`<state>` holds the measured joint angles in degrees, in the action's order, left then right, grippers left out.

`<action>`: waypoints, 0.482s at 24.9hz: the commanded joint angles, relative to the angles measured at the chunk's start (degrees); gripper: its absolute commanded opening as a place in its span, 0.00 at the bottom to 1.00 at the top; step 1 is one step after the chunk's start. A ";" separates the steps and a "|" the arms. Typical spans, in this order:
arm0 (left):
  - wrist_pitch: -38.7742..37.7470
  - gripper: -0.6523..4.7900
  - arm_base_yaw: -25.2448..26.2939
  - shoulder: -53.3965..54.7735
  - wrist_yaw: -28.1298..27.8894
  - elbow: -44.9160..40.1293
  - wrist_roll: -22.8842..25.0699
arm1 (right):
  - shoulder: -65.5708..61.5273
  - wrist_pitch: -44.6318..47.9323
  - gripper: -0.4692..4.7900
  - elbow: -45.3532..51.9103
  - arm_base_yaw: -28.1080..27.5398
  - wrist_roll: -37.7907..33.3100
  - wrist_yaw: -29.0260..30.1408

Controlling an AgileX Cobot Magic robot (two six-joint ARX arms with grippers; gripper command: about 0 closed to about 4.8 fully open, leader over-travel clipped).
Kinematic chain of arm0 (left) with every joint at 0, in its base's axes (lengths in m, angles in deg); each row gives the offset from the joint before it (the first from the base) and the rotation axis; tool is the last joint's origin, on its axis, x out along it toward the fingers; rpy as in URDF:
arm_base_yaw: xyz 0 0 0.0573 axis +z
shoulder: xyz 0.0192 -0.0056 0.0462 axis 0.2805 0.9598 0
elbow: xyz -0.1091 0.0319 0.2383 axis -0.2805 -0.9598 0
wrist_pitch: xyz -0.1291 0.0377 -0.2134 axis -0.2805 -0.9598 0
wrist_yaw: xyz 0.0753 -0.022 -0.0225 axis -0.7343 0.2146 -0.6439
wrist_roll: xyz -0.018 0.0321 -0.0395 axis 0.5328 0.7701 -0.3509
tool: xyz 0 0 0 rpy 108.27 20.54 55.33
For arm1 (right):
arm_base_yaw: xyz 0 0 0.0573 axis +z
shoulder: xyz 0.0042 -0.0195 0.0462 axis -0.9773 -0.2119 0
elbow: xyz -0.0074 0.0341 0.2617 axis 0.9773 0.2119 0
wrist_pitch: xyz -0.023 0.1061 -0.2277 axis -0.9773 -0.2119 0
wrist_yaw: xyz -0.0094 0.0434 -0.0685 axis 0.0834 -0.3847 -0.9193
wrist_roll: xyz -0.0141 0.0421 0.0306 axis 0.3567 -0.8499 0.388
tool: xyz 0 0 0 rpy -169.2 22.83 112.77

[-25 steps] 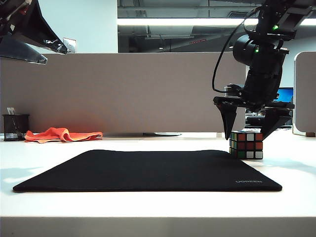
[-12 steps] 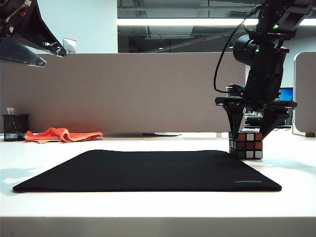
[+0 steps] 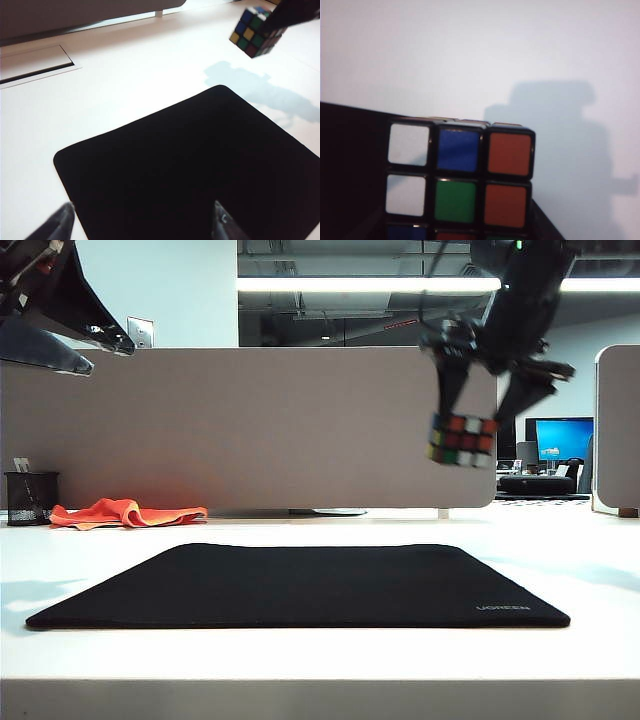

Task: Pick up the cube on the right side of the mouse pad, then place it in the center of the mouse pad.

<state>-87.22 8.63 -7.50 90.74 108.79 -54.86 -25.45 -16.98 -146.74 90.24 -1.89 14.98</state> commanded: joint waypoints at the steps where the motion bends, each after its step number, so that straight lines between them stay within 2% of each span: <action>1: 0.37 0.76 0.07 -0.13 0.15 0.42 0.22 | 1.60 0.70 0.66 -0.48 1.95 0.31 5.46; 8: 0.33 0.76 0.07 -0.13 0.28 0.42 0.20 | 2.10 0.55 0.66 -0.48 7.85 5.35 7.87; 12: 0.28 0.76 0.07 -0.13 0.28 0.42 0.20 | 1.90 -0.13 0.66 -0.48 13.90 10.95 2.49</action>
<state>-87.22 8.63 -7.53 90.76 108.79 -54.86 -24.01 -17.48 -146.78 103.04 6.57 19.79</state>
